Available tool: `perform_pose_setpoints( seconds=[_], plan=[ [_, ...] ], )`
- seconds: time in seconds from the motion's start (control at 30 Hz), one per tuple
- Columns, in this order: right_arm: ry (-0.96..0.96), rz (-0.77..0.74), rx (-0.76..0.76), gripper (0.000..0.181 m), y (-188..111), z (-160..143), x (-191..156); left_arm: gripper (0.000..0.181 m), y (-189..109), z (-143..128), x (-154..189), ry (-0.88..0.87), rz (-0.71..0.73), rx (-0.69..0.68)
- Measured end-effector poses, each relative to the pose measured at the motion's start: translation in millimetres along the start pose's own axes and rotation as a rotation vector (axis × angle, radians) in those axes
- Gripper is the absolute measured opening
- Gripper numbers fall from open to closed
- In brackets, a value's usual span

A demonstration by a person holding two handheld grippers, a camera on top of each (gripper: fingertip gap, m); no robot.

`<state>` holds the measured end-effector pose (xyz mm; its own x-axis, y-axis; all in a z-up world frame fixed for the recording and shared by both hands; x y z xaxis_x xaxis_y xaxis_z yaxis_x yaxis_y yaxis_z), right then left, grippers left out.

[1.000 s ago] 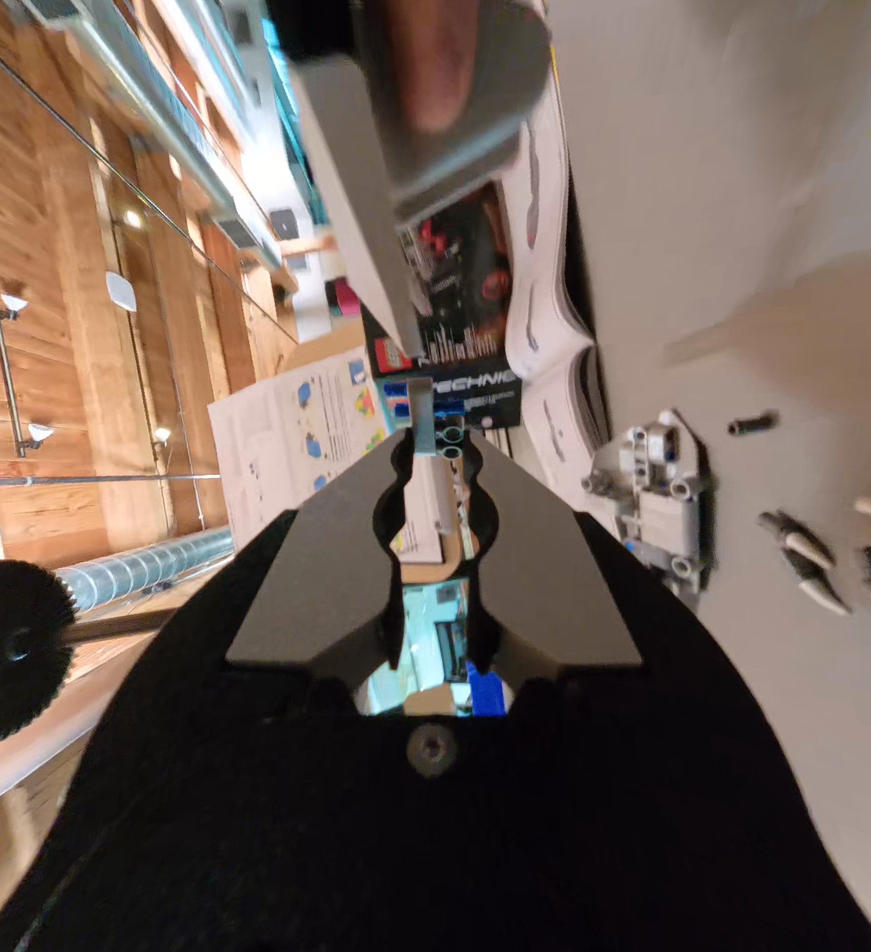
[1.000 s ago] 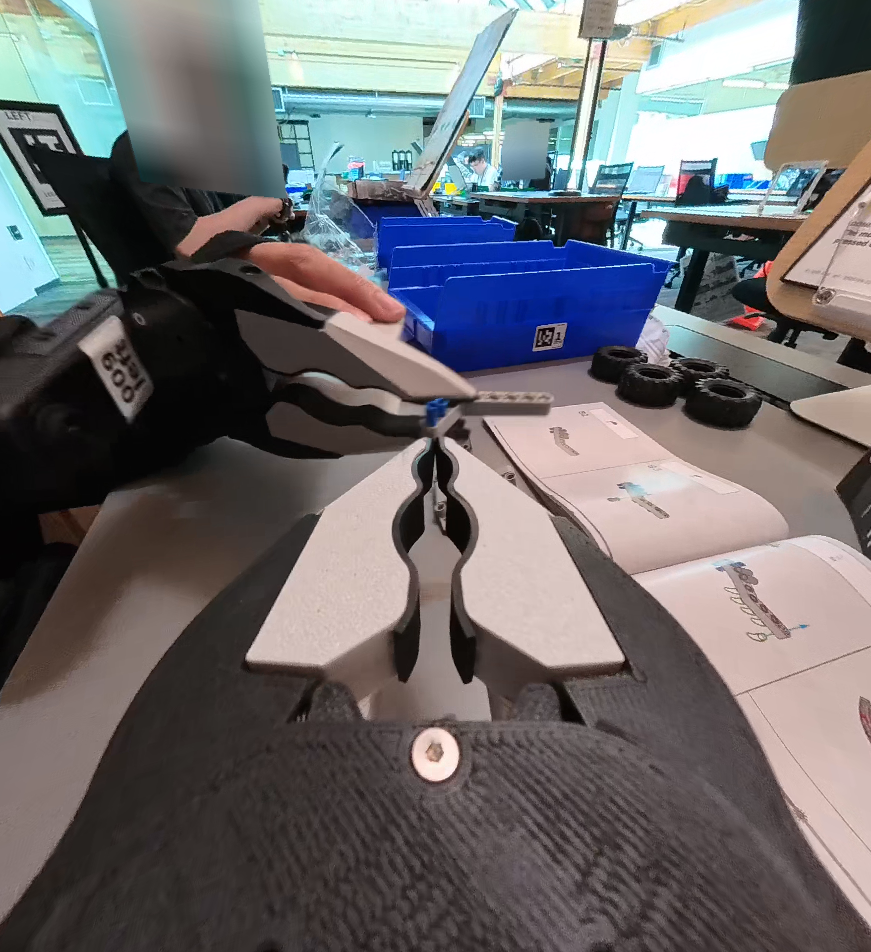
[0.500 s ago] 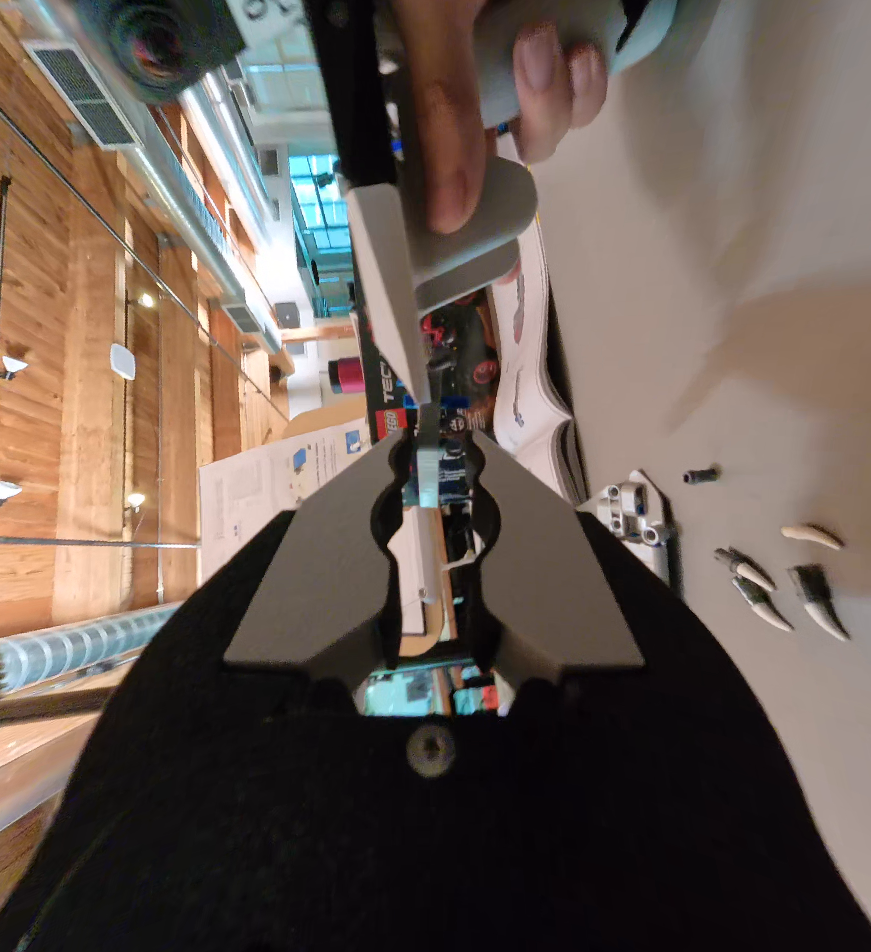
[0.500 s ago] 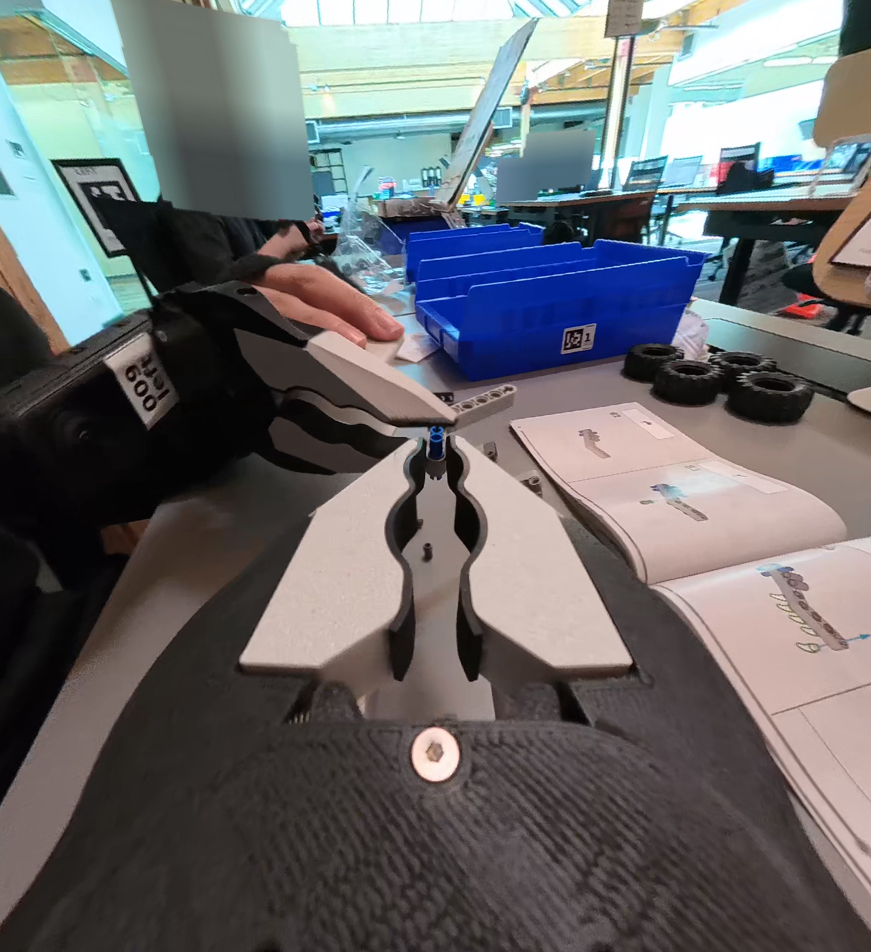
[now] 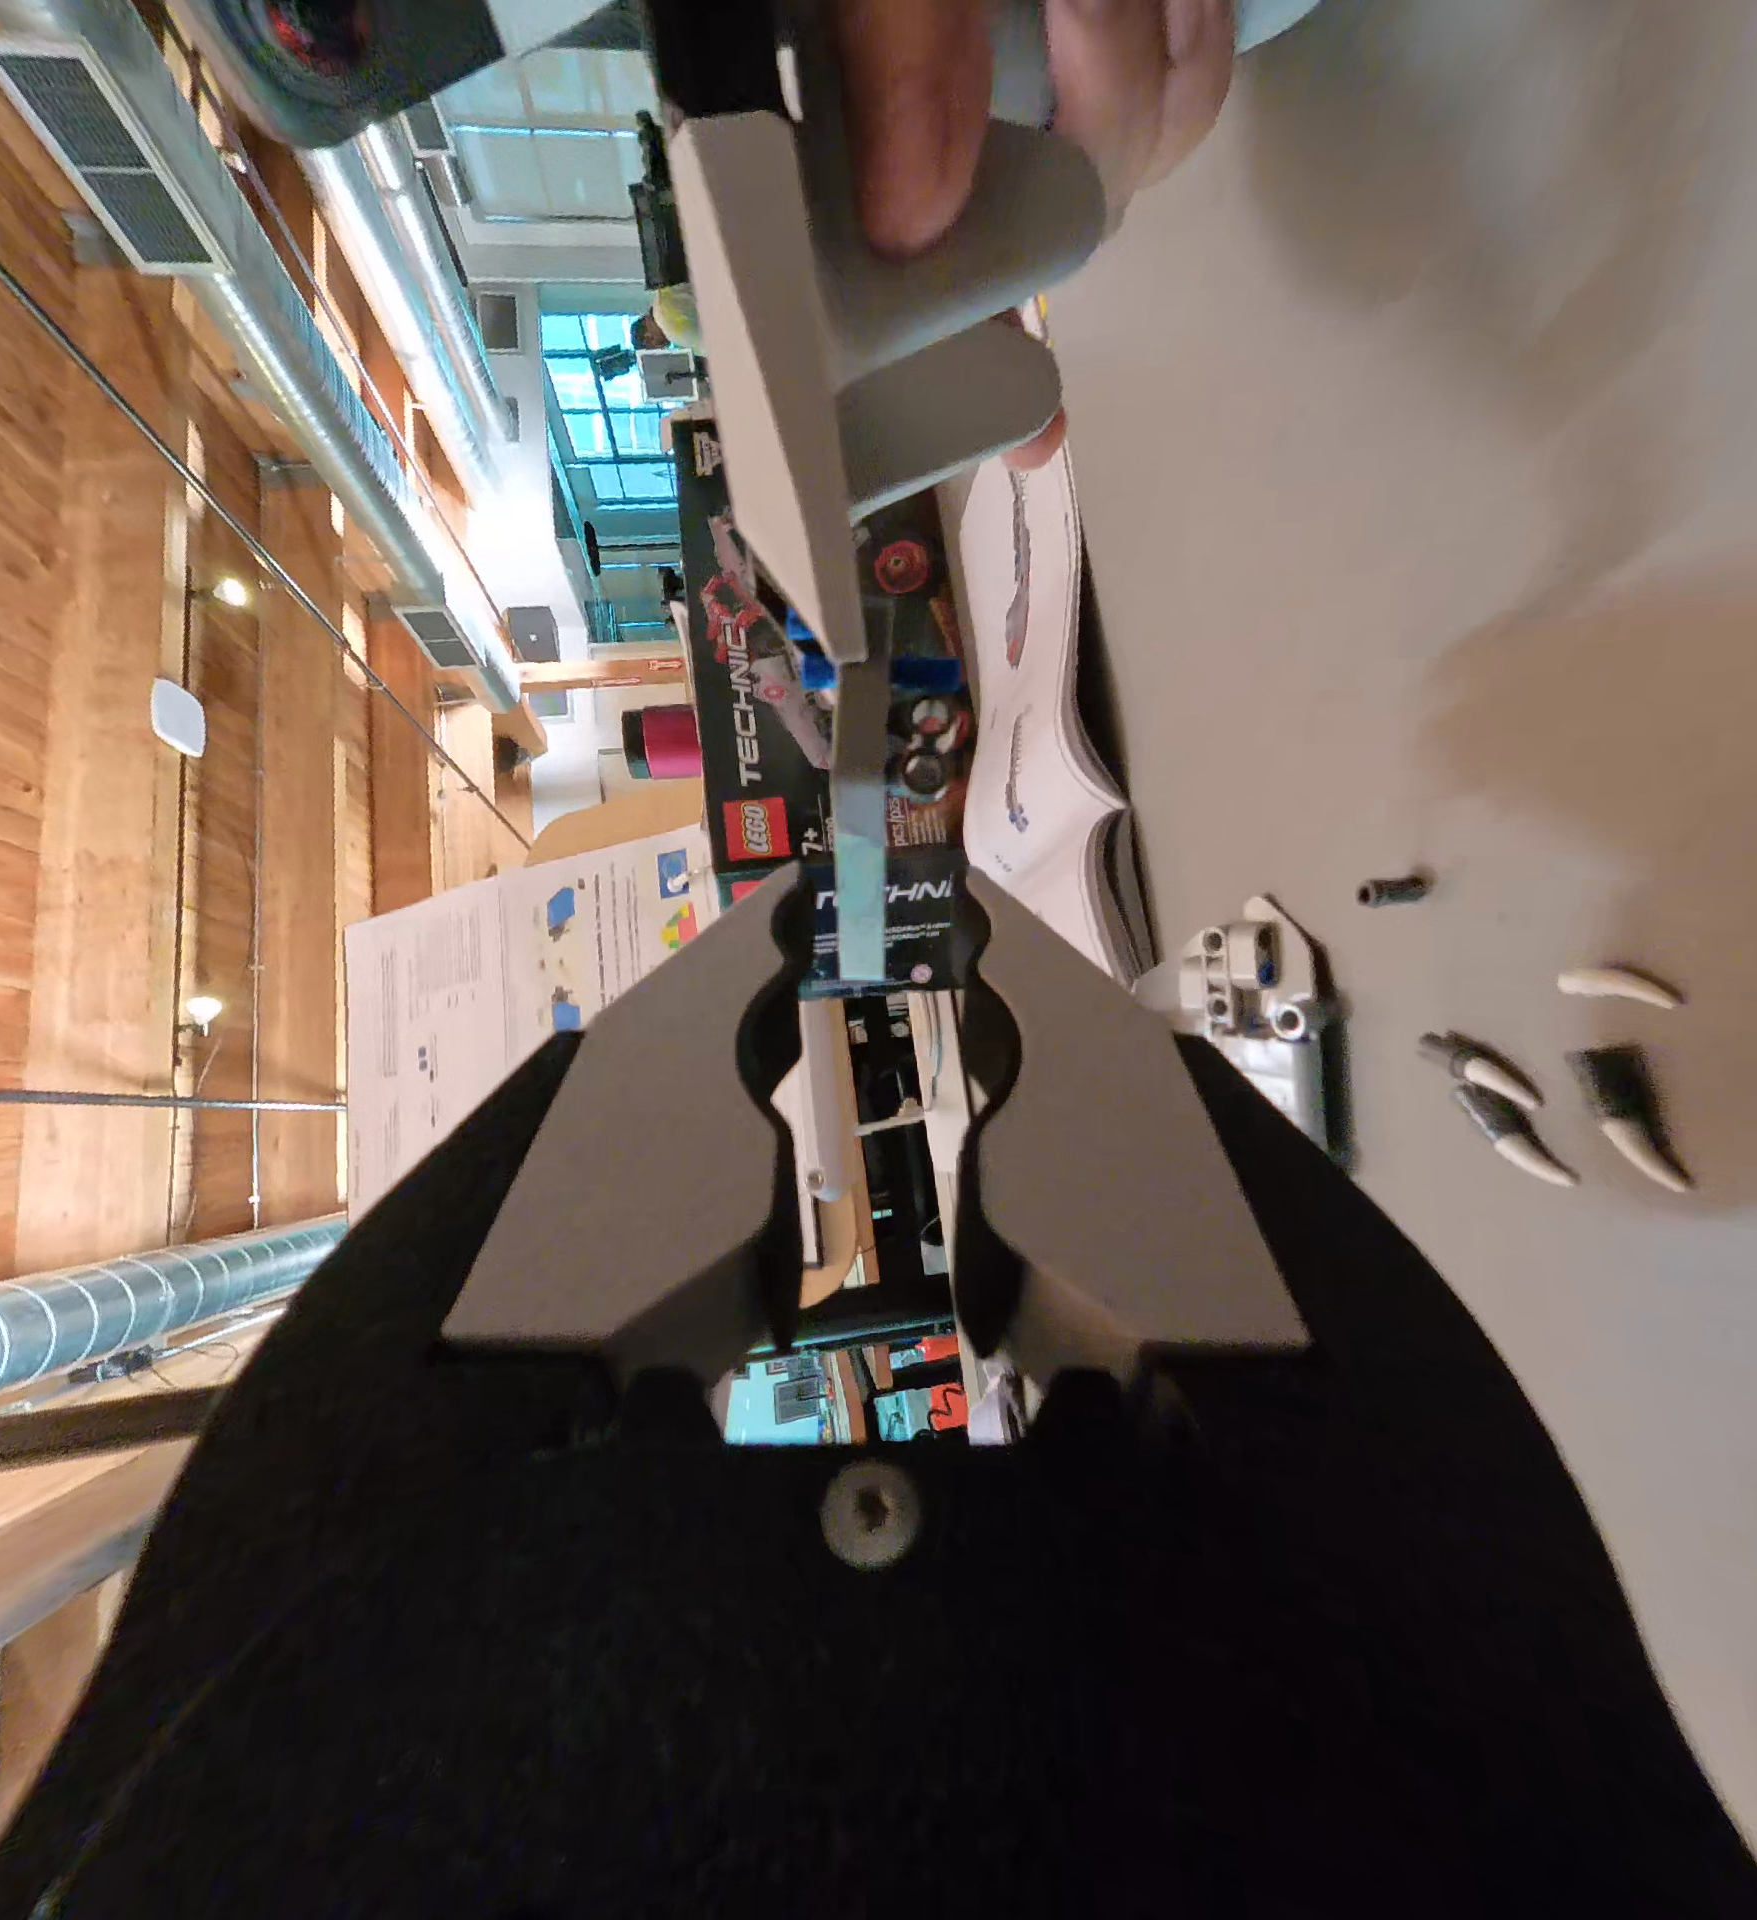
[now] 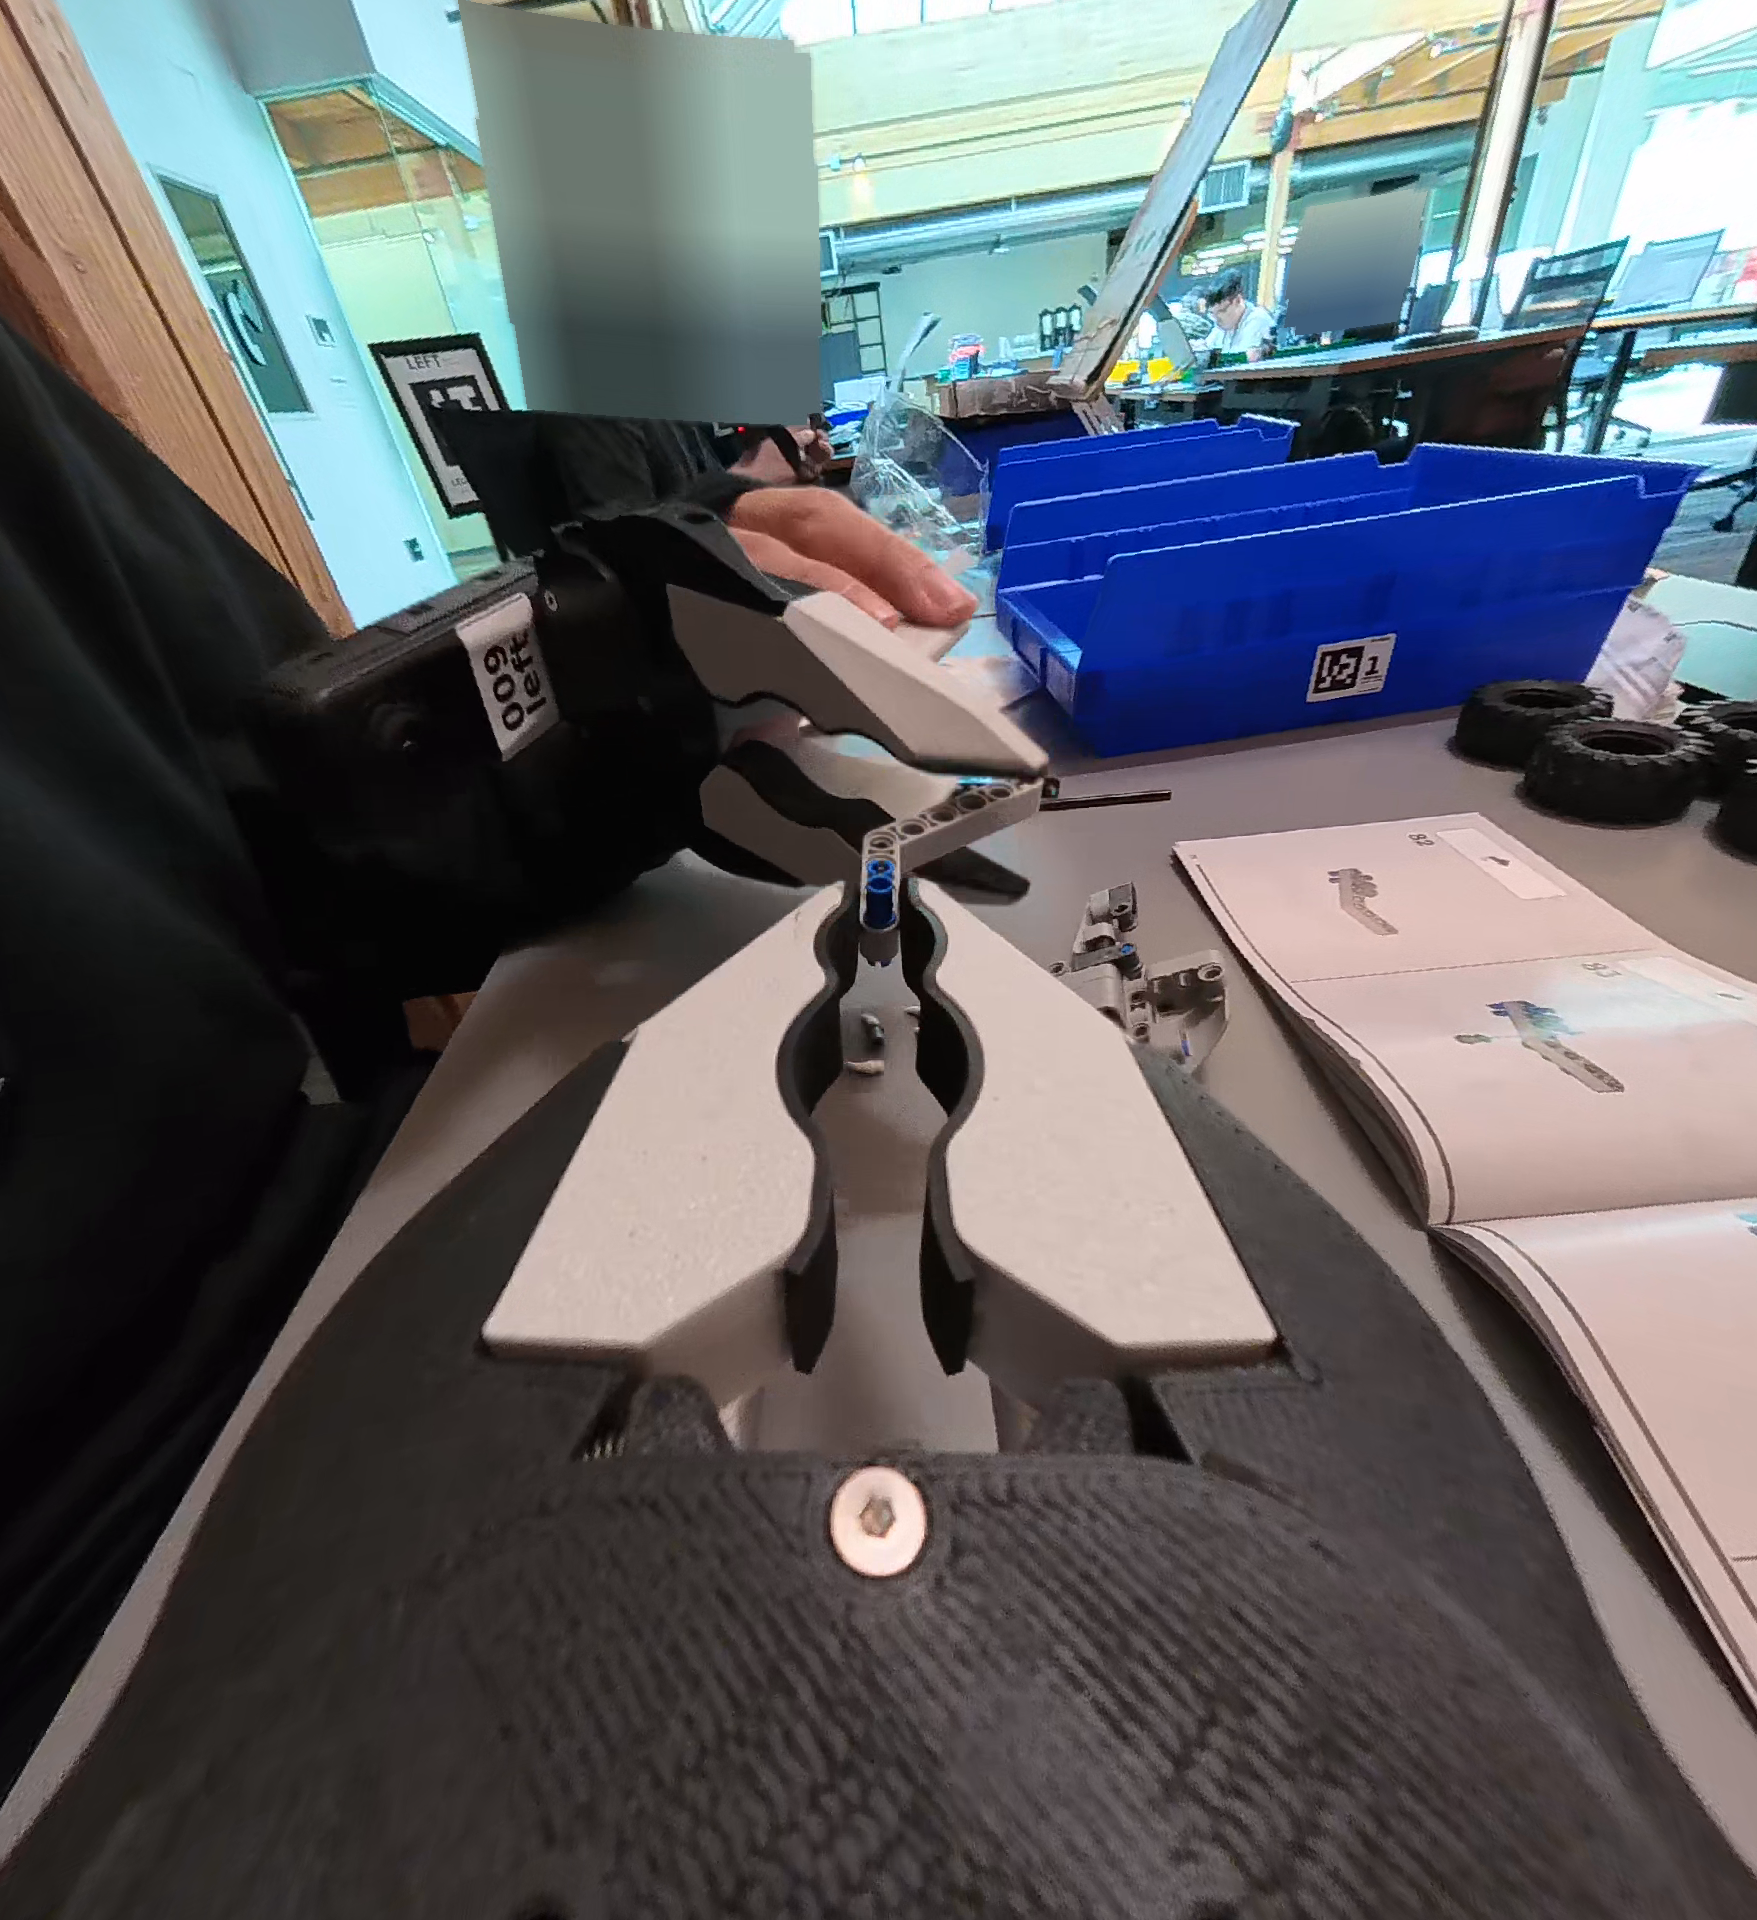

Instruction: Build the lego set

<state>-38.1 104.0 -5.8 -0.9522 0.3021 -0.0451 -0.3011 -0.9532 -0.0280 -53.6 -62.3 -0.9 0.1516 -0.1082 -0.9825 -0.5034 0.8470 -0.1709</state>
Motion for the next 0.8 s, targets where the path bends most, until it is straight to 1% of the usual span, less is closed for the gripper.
perform_pose_setpoints(
  seconds=[0.1, 0.2, 0.3, 0.43, 0.5, 0.6, 0.67, 0.8],
  plan=[
    [0.007, 0.004, 0.003, 0.006, -1, 0, 0, 0.006, 1, 3, 2, 0.026, 0.022, -0.011],
    [0.006, -0.006, -0.002, 0.006, 0, 0, 1, 0.004, 2, 3, 0, 0.004, 0.024, -0.026],
    [0.010, -0.034, -0.003, 0.006, 0, 0, 2, 0.004, 2, 2, -1, 0.024, 0.049, -0.056],
    [0.042, -0.132, 0.032, 0.009, -4, 1, 9, 0.004, 6, -2, -2, 0.053, 0.093, -0.175],
    [0.061, -0.182, 0.047, 0.014, -7, 1, 13, 0.004, 7, -2, -1, 0.047, 0.076, -0.184],
    [0.067, -0.197, 0.045, 0.015, -7, 1, 14, 0.005, 8, -5, -4, 0.014, 0.104, -0.235],
    [0.065, -0.211, 0.034, 0.016, -6, 0, 14, 0.005, 8, -6, -4, -0.012, 0.100, -0.246],
    [0.057, -0.236, 0.002, 0.017, -3, -1, 15, 0.005, 9, -8, -3, -0.008, 0.095, -0.271]
  ],
)
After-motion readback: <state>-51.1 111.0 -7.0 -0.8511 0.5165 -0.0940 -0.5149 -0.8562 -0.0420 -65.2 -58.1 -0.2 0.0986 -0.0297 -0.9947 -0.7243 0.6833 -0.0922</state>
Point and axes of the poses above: each gripper's, where its closed fingertips meet, y out along the fingers, z out of its top, x = y × z across the jaws, the point moved 9 cm from there along -y, back along the fingers, and after that the axes turned 5 degrees about -y, right-handed, at the moved point
